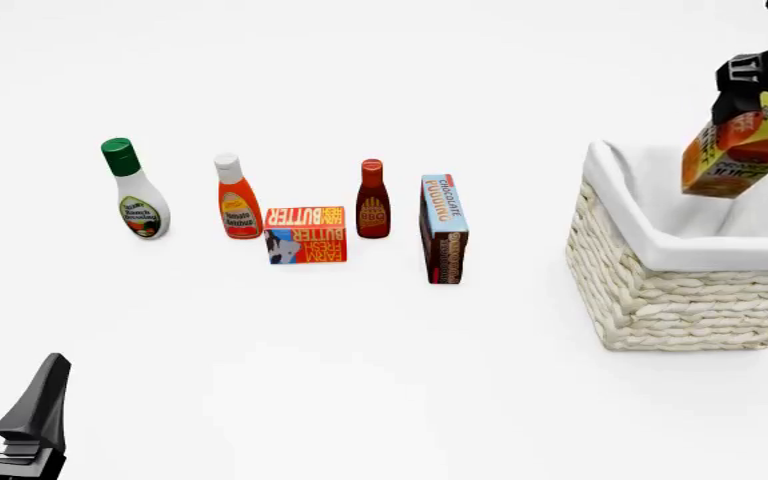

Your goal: Pick the orange juice and place it in the basket.

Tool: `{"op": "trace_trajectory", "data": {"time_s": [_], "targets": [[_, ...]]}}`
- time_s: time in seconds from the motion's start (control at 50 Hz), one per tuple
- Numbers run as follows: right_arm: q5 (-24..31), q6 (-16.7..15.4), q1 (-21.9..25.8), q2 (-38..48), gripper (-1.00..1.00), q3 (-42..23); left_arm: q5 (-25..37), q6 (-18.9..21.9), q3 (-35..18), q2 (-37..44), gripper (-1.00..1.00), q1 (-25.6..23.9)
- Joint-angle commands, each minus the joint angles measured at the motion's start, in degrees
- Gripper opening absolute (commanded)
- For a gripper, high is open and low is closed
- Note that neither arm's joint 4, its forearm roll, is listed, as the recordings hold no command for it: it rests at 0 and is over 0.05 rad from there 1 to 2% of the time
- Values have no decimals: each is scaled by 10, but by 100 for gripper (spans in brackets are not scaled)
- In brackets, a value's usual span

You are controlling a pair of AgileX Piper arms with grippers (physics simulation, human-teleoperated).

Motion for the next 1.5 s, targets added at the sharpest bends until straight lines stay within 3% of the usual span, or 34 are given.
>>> {"op": "trace_trajectory", "data": {"time_s": [0.02,1.5], "targets": [[0,25,7,18,-100,-9,0,0,0,0,100,0],[0,66,-12,103,-100,-15,0,0,0,0,100,0]]}}
